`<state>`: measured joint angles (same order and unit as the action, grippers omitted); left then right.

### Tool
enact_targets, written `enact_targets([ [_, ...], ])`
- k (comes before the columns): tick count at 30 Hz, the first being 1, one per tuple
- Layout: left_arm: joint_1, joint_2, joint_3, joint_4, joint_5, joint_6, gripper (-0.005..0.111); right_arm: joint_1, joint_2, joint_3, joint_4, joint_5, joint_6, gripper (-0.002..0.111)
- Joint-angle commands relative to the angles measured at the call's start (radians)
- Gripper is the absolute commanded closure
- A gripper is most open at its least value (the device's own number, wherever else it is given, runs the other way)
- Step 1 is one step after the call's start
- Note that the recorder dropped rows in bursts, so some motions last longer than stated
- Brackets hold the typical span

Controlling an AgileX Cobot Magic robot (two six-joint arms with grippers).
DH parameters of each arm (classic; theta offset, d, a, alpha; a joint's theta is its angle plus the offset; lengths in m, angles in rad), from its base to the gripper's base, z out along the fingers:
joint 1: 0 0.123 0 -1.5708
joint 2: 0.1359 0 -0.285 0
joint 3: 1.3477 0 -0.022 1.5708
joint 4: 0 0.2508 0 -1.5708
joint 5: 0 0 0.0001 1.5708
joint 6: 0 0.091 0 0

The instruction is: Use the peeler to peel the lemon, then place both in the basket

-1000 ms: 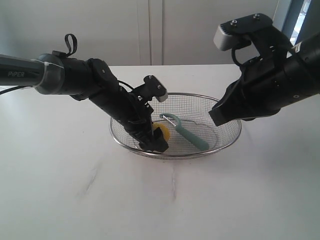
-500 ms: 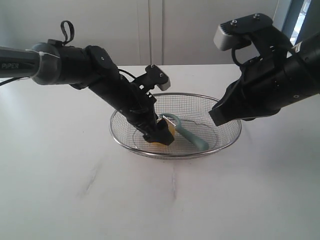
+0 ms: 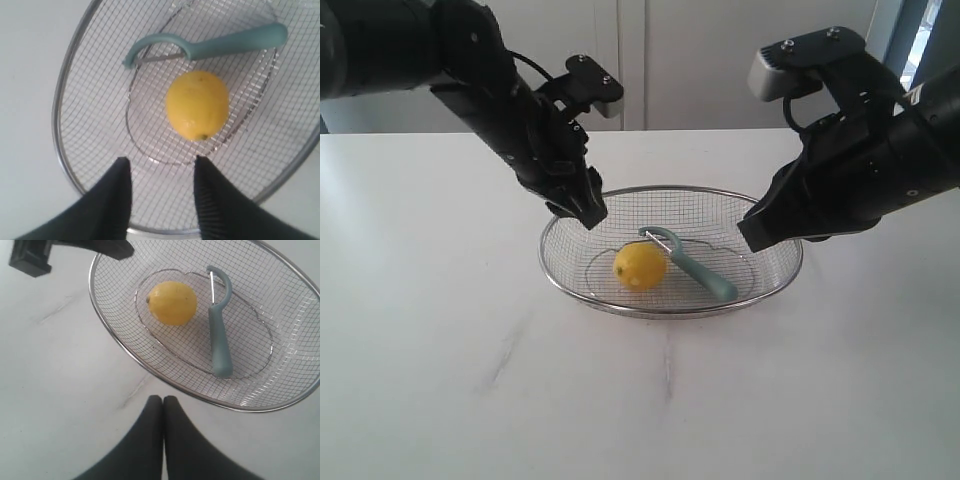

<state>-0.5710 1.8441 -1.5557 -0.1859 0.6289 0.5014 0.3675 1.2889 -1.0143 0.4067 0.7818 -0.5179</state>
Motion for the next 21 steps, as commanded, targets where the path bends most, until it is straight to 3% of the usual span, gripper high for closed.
enact_targets([
  [1, 0.001, -0.044, -0.003, 0.049, 0.148, -0.064, 0.087, 0.001, -0.008, 0.006, -0.001, -0.003, -0.001, 0.108],
  [5, 0.001, -0.050, -0.003, 0.099, 0.233, -0.135, 0.107, 0.001, -0.008, 0.006, -0.001, -0.003, -0.001, 0.108],
  [12, 0.001, -0.129, 0.024, 0.138, 0.291, -0.194, 0.107, 0.001, -0.008, 0.006, -0.001, -0.003, -0.001, 0.108],
  [21, 0.001, -0.382, 0.229, 0.138, 0.264, -0.220, 0.107, 0.001, -0.008, 0.006, -0.001, -0.003, -0.001, 0.108],
])
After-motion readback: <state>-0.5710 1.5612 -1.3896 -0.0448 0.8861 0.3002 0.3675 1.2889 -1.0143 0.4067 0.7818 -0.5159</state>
